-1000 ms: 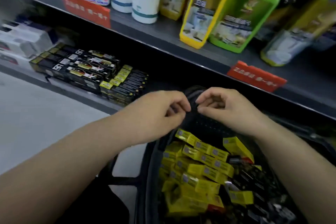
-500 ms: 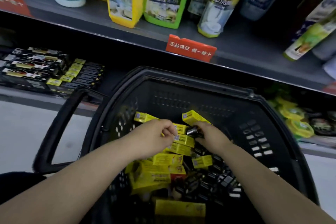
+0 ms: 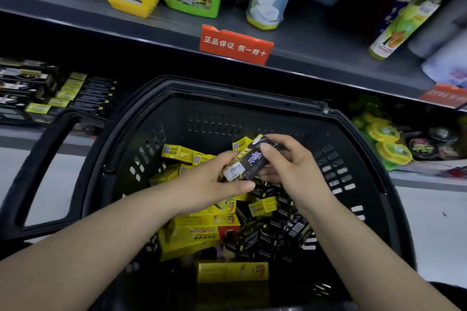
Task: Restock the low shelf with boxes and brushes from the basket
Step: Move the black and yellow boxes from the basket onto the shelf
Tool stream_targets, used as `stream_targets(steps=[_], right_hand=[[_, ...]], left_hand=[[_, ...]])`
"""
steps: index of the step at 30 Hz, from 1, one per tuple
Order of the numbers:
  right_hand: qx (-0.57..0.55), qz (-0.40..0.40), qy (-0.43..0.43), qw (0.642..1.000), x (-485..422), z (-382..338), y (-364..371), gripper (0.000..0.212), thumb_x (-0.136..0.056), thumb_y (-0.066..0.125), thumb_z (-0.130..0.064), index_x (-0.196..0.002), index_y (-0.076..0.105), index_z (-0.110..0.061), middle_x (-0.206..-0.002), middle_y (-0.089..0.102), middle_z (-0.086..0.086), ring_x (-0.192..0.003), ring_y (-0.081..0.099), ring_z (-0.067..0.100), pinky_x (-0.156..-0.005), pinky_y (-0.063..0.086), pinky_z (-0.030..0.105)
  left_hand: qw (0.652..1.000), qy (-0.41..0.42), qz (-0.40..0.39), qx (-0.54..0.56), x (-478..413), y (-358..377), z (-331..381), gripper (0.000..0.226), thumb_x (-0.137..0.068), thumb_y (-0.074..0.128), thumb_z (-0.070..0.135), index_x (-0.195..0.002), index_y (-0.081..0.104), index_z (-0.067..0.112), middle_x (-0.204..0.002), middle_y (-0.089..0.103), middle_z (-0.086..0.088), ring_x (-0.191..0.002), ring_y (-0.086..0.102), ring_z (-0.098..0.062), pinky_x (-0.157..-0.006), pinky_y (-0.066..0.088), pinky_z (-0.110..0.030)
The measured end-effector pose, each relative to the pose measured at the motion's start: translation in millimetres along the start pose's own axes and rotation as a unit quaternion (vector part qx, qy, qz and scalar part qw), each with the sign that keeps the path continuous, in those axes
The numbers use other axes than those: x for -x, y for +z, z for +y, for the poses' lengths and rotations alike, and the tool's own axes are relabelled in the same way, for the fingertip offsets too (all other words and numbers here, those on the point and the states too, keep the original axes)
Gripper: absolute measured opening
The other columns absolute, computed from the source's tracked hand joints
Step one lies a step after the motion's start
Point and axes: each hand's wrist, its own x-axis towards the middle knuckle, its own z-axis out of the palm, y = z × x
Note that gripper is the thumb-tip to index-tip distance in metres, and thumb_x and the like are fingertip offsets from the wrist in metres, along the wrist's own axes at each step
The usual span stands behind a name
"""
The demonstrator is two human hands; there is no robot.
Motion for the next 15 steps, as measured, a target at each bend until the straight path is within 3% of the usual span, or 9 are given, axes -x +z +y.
stream_targets(steps=[4,6,8,10,12,15], right_hand=[[-0.010,-0.007,0.052,0.999,-17.5,13.2,-5.4,0.028,-0.099,0.040,-0.033,-0.100,0.065,-0.021,-0.074,0.070,-0.001,-0.064,0.068,0.014,-0.059,0.056,0.024],[0.156,-0.011,0.056,0.986,-34.1,32.5,-18.8,0.025,-0.098,0.044,-0.029,-0.108,0.063,-0.016,-0.098,0.069,0.005,-0.085,0.066,0.018,-0.075,0.054,0.029],[0.434,-0.074,0.057,0.896,-47.3,61.6,-32.9,0.038,-0.091,0.055,-0.029,-0.127,0.052,-0.018,-0.124,0.056,0.009,-0.112,0.053,0.025,-0.093,0.043,0.032],[0.549,-0.152,0.086,0.818,-48.7,89.8,-37.3,0.065,-0.085,0.061,-0.030,-0.142,0.034,-0.021,-0.139,0.042,0.010,-0.128,0.038,0.030,-0.105,0.034,0.035],[0.547,-0.168,0.093,0.815,-45.0,109.2,-36.0,0.073,-0.082,0.063,-0.025,-0.145,0.027,-0.024,-0.145,0.036,0.007,-0.132,0.031,0.029,-0.108,0.031,0.035],[0.555,-0.105,0.043,0.824,-45.9,118.0,-37.0,0.075,-0.080,0.066,-0.019,-0.144,0.029,-0.027,-0.136,0.048,0.006,-0.122,0.044,0.026,-0.096,0.042,0.035]], left_hand=[[0.986,-0.066,0.006,0.150,-2.9,3.8,-2.9,0.024,-0.091,0.057,0.028,-0.113,0.053,0.019,-0.099,0.070,0.001,-0.077,0.069,-0.017,-0.070,0.051,-0.026],[0.971,-0.117,0.030,0.207,-4.3,2.1,-4.3,0.020,-0.092,0.054,0.026,-0.109,0.058,0.016,-0.095,0.072,-0.002,-0.072,0.068,-0.017,-0.066,0.053,-0.028],[0.945,-0.165,0.061,0.276,-5.8,-1.0,-6.2,0.021,-0.092,0.053,0.023,-0.102,0.063,0.008,-0.083,0.072,-0.004,-0.065,0.065,-0.015,-0.061,0.054,-0.027],[0.921,-0.202,0.077,0.324,-5.9,-5.4,-7.0,0.022,-0.091,0.052,0.023,-0.090,0.066,0.006,-0.068,0.068,-0.003,-0.057,0.060,-0.014,-0.058,0.054,-0.026],[0.910,-0.217,0.078,0.345,-4.8,-9.3,-7.5,0.025,-0.091,0.051,0.024,-0.084,0.067,0.005,-0.062,0.067,-0.003,-0.051,0.058,-0.013,-0.056,0.054,-0.025],[0.904,-0.219,0.088,0.356,-3.6,-13.0,-10.8,0.025,-0.090,0.052,0.023,-0.086,0.066,0.004,-0.066,0.069,-0.008,-0.051,0.060,-0.016,-0.057,0.055,-0.028]])
